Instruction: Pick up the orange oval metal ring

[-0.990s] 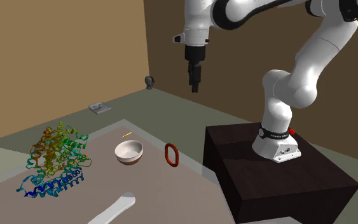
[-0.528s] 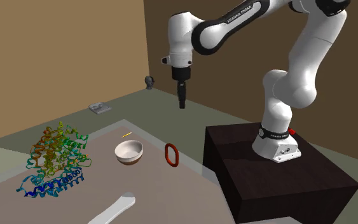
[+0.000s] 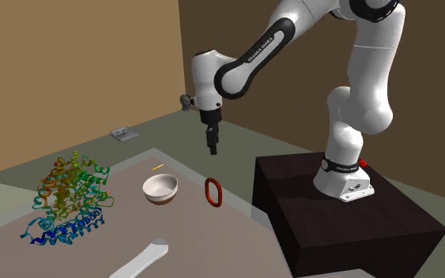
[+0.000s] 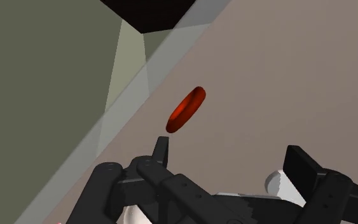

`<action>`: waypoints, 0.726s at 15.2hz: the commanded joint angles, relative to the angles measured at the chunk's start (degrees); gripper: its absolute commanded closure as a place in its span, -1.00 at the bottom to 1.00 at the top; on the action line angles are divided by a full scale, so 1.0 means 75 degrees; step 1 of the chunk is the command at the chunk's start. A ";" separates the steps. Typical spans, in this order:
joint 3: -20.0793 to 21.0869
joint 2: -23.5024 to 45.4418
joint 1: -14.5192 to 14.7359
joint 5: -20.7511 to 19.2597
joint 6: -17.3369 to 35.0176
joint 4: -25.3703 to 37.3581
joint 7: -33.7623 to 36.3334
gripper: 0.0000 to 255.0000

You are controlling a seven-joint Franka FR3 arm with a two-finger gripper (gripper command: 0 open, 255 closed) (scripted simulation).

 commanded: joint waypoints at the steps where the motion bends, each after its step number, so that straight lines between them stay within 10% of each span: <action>1: -0.0054 0.0568 -0.0054 0.0036 0.0241 0.0205 -0.0010 -1.00; 11: -0.0198 0.3530 -0.0391 0.0339 0.1021 0.1779 -0.0069 -1.00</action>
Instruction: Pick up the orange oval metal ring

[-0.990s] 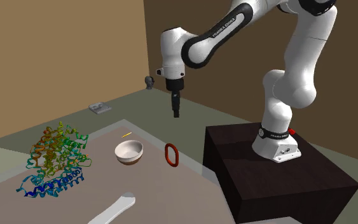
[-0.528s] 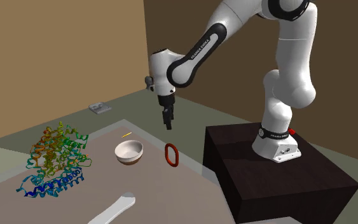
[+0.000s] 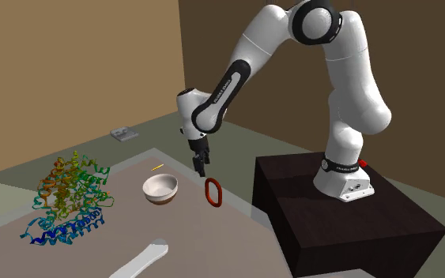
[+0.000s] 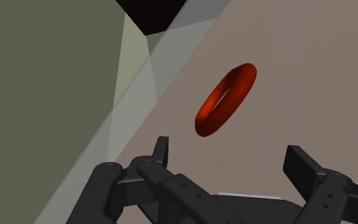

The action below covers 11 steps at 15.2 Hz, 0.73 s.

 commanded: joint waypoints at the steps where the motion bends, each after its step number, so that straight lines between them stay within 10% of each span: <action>1: -0.0020 0.0563 -0.0083 0.0057 0.0067 0.0373 -0.0005 -1.00; 11: 0.0057 0.1501 -0.0178 0.0176 0.0615 0.0712 -0.0067 -1.00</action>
